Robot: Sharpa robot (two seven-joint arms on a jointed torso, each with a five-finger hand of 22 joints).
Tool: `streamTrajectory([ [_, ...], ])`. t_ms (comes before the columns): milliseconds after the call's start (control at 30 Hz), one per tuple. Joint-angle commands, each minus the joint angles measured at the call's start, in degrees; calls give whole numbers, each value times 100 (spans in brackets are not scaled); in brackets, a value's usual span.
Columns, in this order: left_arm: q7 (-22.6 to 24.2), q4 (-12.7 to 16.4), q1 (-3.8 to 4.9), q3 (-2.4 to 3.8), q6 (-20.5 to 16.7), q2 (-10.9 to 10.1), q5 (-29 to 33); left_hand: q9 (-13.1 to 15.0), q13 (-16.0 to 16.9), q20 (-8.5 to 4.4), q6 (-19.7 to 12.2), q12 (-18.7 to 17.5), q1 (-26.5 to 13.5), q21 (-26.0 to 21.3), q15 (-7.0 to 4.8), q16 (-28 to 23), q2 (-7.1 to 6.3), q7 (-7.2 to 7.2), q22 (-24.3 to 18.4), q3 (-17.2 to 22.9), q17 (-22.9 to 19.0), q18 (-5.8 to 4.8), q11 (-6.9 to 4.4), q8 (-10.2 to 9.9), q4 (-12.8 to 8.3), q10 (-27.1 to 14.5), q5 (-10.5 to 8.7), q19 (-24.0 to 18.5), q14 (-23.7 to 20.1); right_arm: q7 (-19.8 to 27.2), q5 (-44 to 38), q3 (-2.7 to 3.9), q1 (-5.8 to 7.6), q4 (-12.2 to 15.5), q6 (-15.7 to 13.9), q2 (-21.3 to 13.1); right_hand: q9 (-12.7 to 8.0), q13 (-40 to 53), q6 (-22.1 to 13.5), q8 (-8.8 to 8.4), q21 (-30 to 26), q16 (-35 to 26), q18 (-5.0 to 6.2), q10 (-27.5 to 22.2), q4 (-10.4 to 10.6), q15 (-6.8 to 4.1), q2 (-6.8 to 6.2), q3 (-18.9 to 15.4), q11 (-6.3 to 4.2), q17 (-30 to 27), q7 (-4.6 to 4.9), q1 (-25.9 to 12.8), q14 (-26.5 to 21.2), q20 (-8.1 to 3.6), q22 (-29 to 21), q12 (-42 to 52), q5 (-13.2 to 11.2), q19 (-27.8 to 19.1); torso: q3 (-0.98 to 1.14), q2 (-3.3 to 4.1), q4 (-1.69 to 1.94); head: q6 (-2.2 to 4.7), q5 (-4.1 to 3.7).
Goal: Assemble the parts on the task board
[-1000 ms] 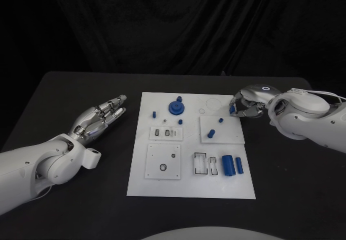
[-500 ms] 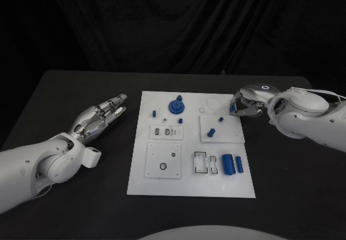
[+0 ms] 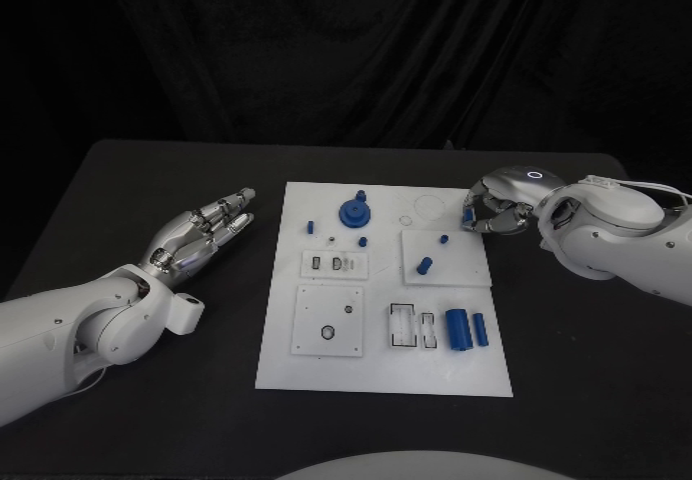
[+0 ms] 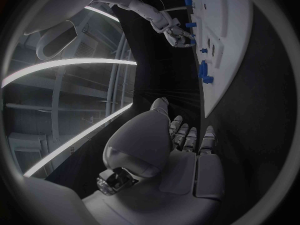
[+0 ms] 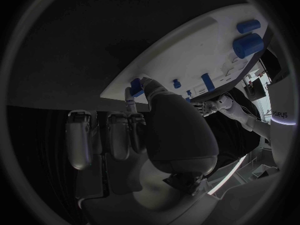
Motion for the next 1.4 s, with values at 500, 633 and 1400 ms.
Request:
streamTrajectory([
  [500, 777, 39, -13, 4, 13, -16, -7, 9, 2, 65, 3, -6, 55, 6, 46, -21, -2, 46, 9, 39, -6, 104, 30, 1, -14, 9, 24, -2, -12, -30, -22, 14, 380, 1264, -594, -19, 460, 1508, 63, 225, -20, 17, 19, 596, -70, 20, 52, 10, 52, 1509, -27, 36, 594, -10, 1425, 16, -96, 480, 5, -4, -6, -2, 64],
  [633, 774, 59, -13, 4, 11, -9, -7, 9, 2, 65, 3, -6, 55, 6, 46, -21, -2, 46, 9, 39, -6, 104, 30, 1, -14, 9, 24, -2, -12, -35, -22, 12, 391, 1416, -336, 223, 482, 1508, 45, 236, -39, 17, 24, 596, -64, 29, 55, 7, 62, 1509, -21, 15, 594, -1, 1418, 16, -157, 471, 6, 0, -5, -1, 96],
  [1400, 769, 75, -13, 4, 23, -2, -7, 14, 2, 70, 34, -3, 58, 5, 46, -21, -7, 57, 8, 44, -6, 104, 31, 7, -22, 14, 29, -3, -12, -205, -347, 15, -277, 803, 100, 1534, 531, 1508, -19, 248, -189, 17, 64, 596, -103, 70, 47, 16, 122, 1509, 20, 4, 594, 31, 1363, 16, -183, 399, -4, -3, 20, -67, 102],
])
